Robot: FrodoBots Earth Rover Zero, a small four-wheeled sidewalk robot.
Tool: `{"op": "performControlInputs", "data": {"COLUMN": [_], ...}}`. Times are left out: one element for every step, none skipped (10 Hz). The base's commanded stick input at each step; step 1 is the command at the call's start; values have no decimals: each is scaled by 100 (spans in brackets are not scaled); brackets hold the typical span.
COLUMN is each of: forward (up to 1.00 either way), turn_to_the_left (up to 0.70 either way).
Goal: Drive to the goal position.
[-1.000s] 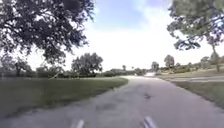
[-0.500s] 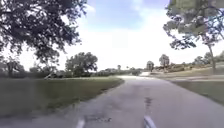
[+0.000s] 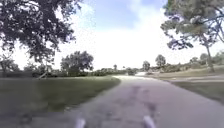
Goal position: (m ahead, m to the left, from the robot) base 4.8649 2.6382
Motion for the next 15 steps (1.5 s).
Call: {"op": "performControlInputs", "data": {"forward": [69,69,69,69,69,69,69,69,69,69,69,69,69,69,69], "turn_to_the_left": [3,3,3,3,3,3,3,3,3,3,3,3,3,3,3]}}
